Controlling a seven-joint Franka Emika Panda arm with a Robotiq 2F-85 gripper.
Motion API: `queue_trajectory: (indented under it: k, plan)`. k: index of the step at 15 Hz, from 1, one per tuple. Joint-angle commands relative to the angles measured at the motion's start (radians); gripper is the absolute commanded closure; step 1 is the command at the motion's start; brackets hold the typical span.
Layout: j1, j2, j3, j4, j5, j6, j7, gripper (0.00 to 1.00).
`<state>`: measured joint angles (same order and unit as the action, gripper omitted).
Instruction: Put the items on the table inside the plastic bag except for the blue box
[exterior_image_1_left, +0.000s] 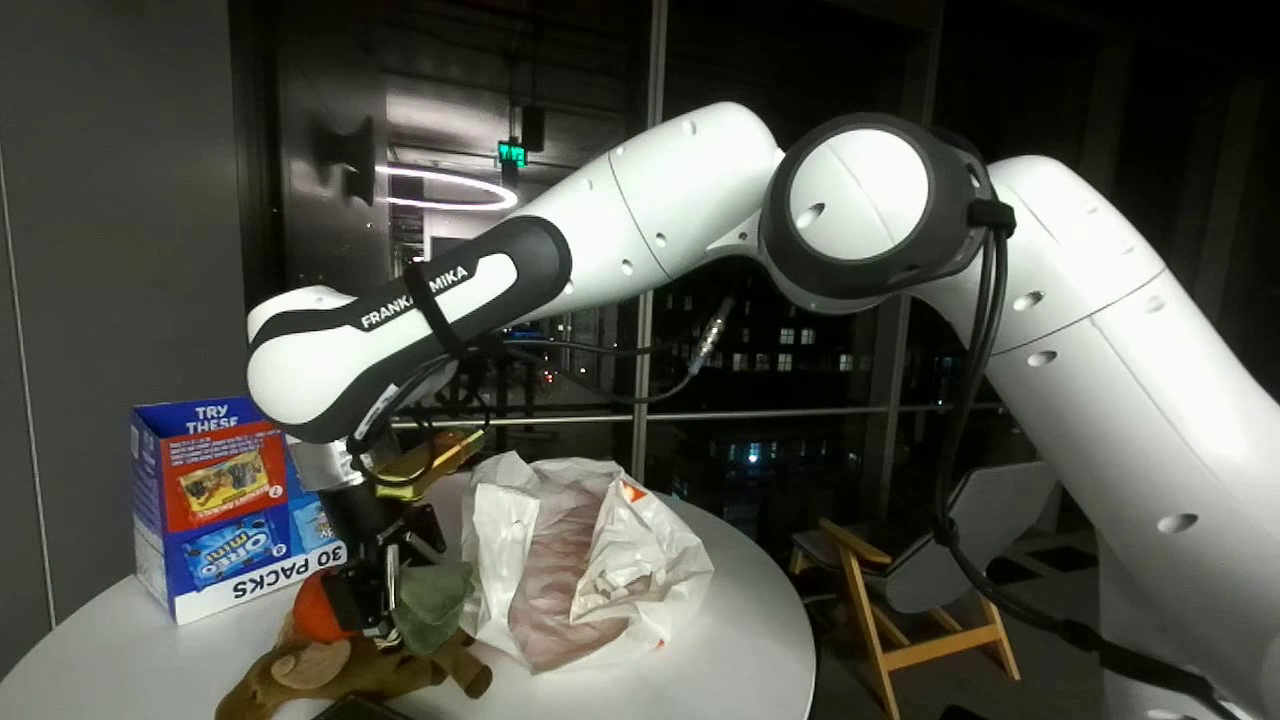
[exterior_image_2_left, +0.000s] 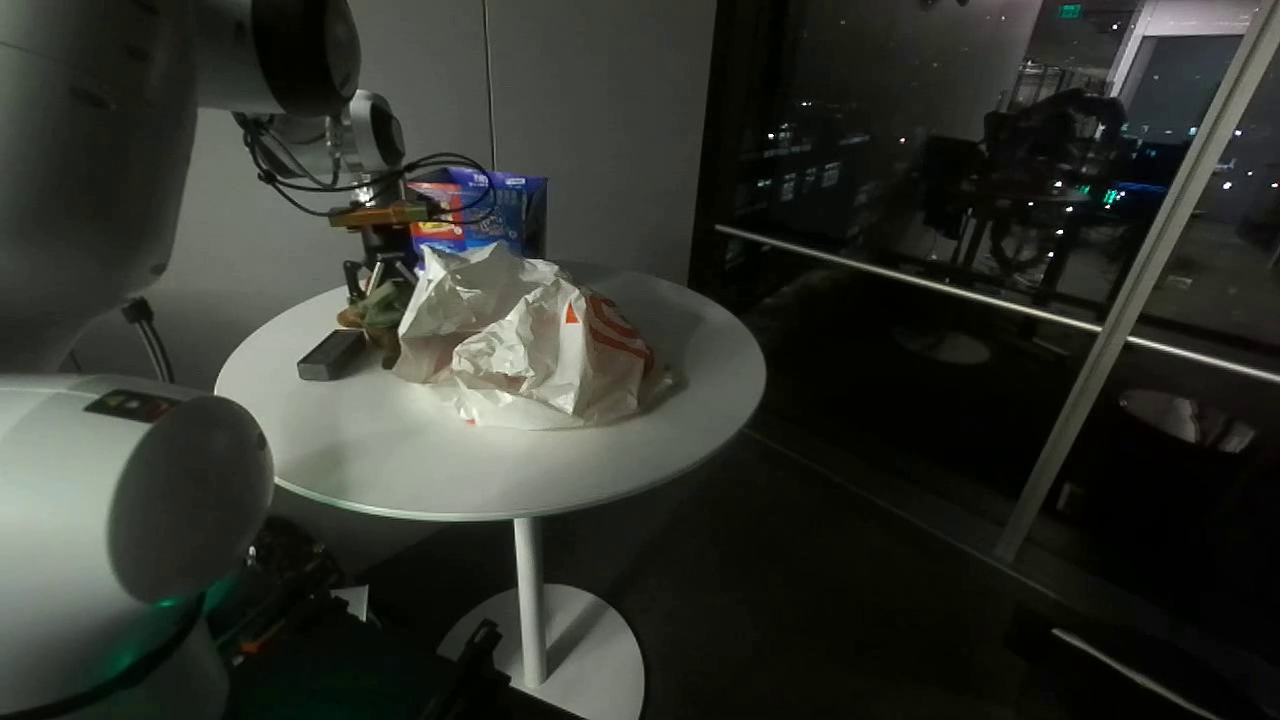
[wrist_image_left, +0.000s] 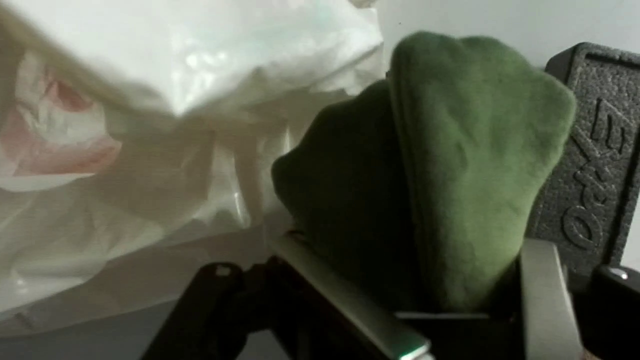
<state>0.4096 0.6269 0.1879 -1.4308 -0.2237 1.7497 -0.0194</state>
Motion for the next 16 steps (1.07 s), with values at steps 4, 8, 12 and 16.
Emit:
queue_trajectory:
  k: [4,8,12,16]
  plan:
    - [-0.038,0.035,0.011,0.104,0.095,-0.087,-0.016,0.72]
    - [-0.052,0.032,0.011,0.130,0.138,-0.107,-0.005,0.89]
    - [-0.074,0.001,0.015,0.153,0.199,-0.123,0.001,0.90]
    - [-0.129,-0.072,0.039,0.184,0.333,-0.163,-0.023,0.88]
